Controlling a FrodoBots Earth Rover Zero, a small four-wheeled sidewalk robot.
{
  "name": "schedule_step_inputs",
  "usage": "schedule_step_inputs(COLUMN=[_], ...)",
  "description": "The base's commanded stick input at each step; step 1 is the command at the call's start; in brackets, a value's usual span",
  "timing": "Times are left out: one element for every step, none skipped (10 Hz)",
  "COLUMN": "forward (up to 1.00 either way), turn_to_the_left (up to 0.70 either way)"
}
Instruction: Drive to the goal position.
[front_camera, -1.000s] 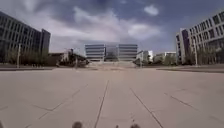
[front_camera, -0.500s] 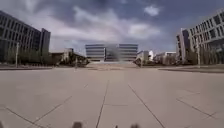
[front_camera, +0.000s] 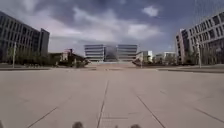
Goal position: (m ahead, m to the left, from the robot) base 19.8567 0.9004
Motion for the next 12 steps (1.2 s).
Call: schedule_step_inputs(forward=[0.70, 0.70, 0.70, 0.70, 0.70, 0.70, 0.70, 0.70, 0.70, 0.70, 0.70, 0.70], turn_to_the_left=[-0.09, -0.02, -0.01, -0.04, -0.18, -0.18, -0.19, -0.06, -0.01, -0.01, -0.01, -0.01])
